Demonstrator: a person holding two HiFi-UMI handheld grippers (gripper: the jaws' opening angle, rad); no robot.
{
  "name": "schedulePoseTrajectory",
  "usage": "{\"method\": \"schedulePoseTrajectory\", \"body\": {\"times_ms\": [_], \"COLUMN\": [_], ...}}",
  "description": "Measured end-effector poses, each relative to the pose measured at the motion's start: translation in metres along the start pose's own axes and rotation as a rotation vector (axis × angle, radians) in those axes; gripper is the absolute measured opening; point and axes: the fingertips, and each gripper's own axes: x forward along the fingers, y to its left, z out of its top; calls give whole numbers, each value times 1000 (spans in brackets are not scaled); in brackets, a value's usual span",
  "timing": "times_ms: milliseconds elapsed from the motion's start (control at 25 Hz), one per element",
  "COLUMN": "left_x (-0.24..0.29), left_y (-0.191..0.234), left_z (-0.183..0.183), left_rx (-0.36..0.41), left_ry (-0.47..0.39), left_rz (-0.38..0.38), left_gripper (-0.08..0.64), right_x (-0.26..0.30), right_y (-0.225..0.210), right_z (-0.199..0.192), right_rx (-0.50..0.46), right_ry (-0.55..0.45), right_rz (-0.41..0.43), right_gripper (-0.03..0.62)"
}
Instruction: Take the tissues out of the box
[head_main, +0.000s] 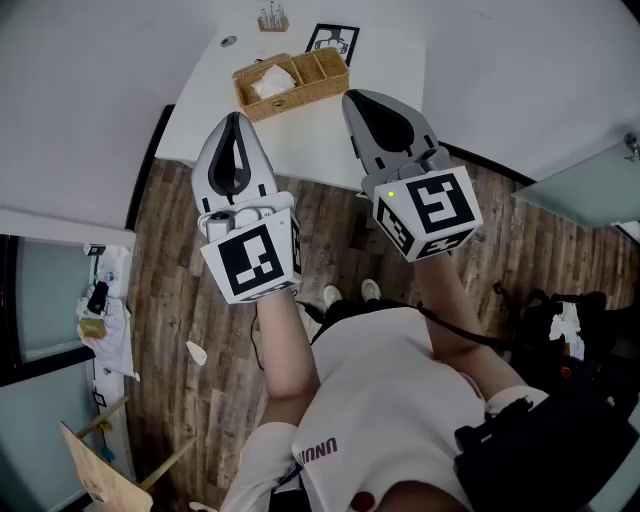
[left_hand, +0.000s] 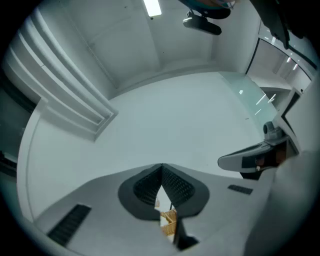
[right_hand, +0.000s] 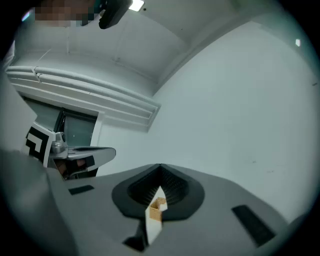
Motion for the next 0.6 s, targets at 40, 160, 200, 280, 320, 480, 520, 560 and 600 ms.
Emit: {"method": "schedulePoseTrajectory", "body": {"times_ms": [40,160,200,280,320,480,520,560,600], "left_x": [0,0,1,1,1,-1,-1,-1,-1], "left_y": [1,2,2,3,3,3,3,4,5], "left_z": [0,-1,-1,-2,-3,-2,-2,-3,-3], "left_rx": [0,-1,-1,-2,-2,-2,-3,-3,-4], "left_ry": [0,0,1,3,3,2,2,3,4], "left_rz": [1,2,2,3,3,2,1,0,0], "left_gripper": [12,12,12,12,12,12,12,12,12], "right_x": [1,2,3,4,4,3,3,4,4], "right_y": [0,1,1,1,1,3,3,4,5], "right_z": [0,-1,-1,-3,-3,-4,-4,-4,-4], "right_rx": [1,3,4,6,7,7,7,8,9], "right_ry": [-1,0,1,2,3,5,4,1,-1], "right_rz": [1,2,2,0,0,1,4,8,12], "right_gripper": [18,18,18,18,18,18,18,20,20]}}
